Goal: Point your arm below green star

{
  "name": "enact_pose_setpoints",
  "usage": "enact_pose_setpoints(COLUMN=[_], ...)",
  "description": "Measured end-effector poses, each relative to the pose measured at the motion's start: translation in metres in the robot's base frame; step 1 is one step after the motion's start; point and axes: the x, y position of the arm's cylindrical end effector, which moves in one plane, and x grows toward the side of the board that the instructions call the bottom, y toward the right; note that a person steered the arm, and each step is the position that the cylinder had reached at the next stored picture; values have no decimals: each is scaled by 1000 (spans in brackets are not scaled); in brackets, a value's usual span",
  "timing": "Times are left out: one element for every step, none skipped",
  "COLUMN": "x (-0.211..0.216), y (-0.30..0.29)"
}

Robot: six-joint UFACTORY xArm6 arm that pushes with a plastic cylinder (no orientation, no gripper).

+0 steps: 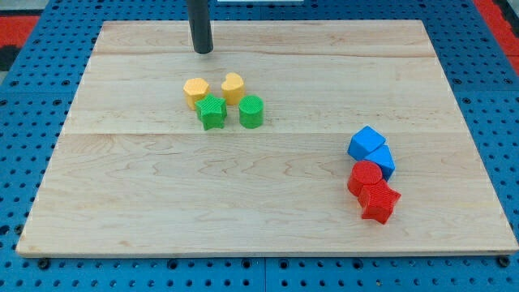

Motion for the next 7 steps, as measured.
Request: enact_pose_setpoints(x=[0,0,1,18,23,42,73], y=[0,3,4,23,50,115,150])
